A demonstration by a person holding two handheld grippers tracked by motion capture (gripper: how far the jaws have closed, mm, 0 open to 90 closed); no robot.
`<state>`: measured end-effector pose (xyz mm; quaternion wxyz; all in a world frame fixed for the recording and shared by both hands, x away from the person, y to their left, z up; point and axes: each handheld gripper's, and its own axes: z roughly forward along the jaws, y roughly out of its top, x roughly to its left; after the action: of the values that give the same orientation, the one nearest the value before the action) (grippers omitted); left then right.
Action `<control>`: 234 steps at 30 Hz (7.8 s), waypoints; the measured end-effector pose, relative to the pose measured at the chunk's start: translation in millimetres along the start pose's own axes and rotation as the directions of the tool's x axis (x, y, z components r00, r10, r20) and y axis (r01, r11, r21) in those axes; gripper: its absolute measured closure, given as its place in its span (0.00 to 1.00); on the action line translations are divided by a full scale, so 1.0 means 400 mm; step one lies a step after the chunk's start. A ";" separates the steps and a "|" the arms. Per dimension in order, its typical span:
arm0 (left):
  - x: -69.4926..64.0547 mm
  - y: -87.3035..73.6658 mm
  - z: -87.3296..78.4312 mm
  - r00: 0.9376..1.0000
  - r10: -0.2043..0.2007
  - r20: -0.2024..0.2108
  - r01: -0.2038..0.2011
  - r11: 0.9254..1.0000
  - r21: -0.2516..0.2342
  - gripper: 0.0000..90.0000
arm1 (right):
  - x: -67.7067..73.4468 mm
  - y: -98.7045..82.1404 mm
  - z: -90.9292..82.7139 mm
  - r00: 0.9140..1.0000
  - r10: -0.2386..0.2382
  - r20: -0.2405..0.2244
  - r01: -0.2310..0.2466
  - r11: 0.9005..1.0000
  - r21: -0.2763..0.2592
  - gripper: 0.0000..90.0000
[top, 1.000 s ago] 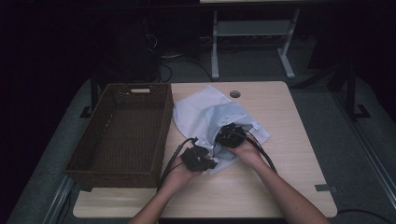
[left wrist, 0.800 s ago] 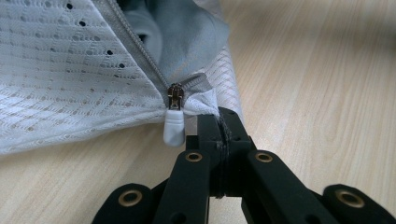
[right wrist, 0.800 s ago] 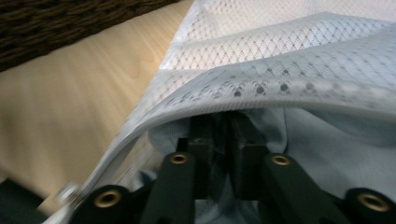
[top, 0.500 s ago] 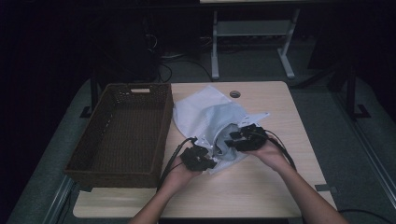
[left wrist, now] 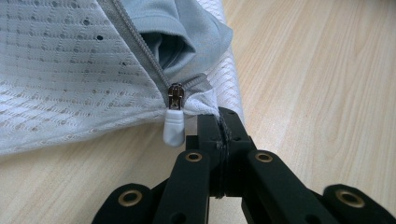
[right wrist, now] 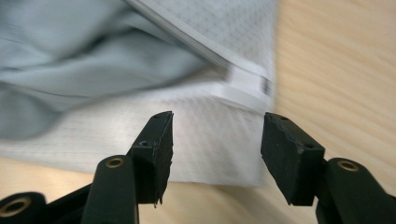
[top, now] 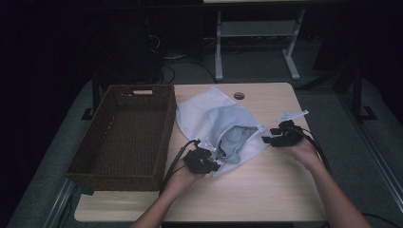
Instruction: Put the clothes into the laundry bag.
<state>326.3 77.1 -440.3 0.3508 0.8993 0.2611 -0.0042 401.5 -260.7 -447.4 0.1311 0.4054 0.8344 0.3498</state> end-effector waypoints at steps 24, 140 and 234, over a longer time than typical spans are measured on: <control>0.015 -0.005 -0.019 0.996 -0.016 -0.087 0.016 1.000 -0.003 0.99 | 0.005 -0.007 0.034 0.998 -0.059 0.009 0.059 0.998 0.030 0.98; 0.032 0.141 0.023 0.976 -0.089 -0.198 0.076 0.994 -0.072 0.65 | 0.361 -0.076 0.012 0.893 -0.369 -0.258 0.390 0.920 0.031 1.00; -0.036 0.035 0.037 0.995 0.099 -0.008 -0.098 0.993 0.061 0.98 | 0.305 -0.086 -0.022 0.929 -0.280 -0.243 0.305 0.950 0.071 1.00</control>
<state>322.9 52.2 -439.9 0.3220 0.9213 0.2179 0.0103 299.4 -186.0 -456.8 0.0623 0.2397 0.9126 0.3253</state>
